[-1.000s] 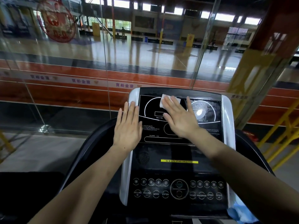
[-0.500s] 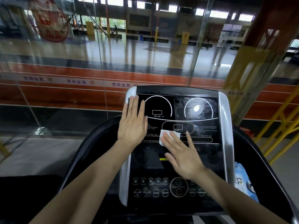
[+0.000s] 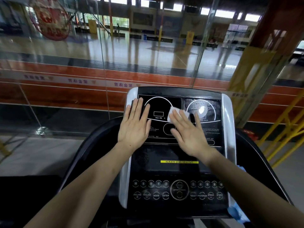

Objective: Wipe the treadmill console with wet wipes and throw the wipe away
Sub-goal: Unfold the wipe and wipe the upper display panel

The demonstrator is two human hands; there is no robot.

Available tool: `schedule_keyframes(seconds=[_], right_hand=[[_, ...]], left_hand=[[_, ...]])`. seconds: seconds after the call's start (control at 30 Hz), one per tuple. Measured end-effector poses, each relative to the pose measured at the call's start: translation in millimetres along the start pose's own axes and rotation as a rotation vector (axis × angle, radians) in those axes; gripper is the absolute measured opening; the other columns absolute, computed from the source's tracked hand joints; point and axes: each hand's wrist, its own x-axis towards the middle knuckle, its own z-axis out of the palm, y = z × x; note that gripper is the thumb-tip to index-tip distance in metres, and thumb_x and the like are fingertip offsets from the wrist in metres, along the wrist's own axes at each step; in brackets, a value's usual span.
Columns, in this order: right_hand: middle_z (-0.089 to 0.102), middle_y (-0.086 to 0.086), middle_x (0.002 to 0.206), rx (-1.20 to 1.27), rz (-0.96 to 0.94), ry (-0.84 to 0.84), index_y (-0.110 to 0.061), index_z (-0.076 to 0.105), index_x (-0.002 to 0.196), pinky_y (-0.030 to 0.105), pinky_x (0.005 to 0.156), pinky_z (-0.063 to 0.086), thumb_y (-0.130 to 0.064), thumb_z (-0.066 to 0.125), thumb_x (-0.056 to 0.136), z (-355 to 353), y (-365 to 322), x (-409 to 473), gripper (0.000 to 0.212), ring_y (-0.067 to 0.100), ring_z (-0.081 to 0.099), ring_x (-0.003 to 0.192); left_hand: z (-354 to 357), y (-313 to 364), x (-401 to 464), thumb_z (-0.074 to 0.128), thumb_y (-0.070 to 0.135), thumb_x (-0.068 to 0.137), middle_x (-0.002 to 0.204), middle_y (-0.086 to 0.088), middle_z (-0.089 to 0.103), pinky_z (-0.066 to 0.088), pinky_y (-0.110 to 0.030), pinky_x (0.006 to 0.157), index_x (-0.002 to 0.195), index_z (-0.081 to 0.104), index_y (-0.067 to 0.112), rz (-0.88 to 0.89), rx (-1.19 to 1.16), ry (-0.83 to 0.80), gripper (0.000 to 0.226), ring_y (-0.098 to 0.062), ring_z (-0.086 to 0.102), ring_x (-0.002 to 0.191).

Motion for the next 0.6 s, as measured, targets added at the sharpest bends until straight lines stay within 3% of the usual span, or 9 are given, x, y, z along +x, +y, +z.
schedule_keyframes(seconds=[0.2, 0.4, 0.6], right_hand=[[0.009, -0.017, 0.174, 0.034, -0.104, -0.07, -0.033, 0.015, 0.167, 0.059, 0.128, -0.007, -0.051, 0.021, 0.112, 24, -11, -84, 0.058, 0.008, 0.001, 0.161], [0.009, -0.014, 0.174, -0.047, -0.01, -0.029, -0.033, 0.017, 0.167, 0.064, 0.127, -0.005, -0.056, 0.017, 0.11, -5, 16, 1, 0.061, 0.012, 0.008, 0.161], [-0.004, -0.016, 0.173, -0.024, 0.053, -0.003, -0.032, 0.006, 0.167, 0.06, 0.127, -0.01, -0.058, 0.009, 0.109, -15, 23, 30, 0.064, 0.008, -0.007, 0.161]], left_hand=[[2, 1, 1, 0.02, 0.045, 0.11, 0.174, -0.015, 0.004, 0.009, -0.052, 0.129, 0.165, 0.014, 0.015, -0.015, 0.034, -0.019, 0.063, -0.03, -0.004, 0.161], [2, 1, 1, 0.018, 0.045, 0.11, 0.174, -0.009, 0.006, 0.008, -0.052, 0.129, 0.165, 0.016, 0.015, -0.009, 0.039, -0.03, 0.063, -0.028, -0.003, 0.161], [-1, 1, -2, 0.019, 0.044, 0.109, 0.174, -0.01, 0.01, 0.009, -0.052, 0.129, 0.164, 0.019, 0.015, -0.022, 0.029, -0.019, 0.062, -0.027, 0.0, 0.161]])
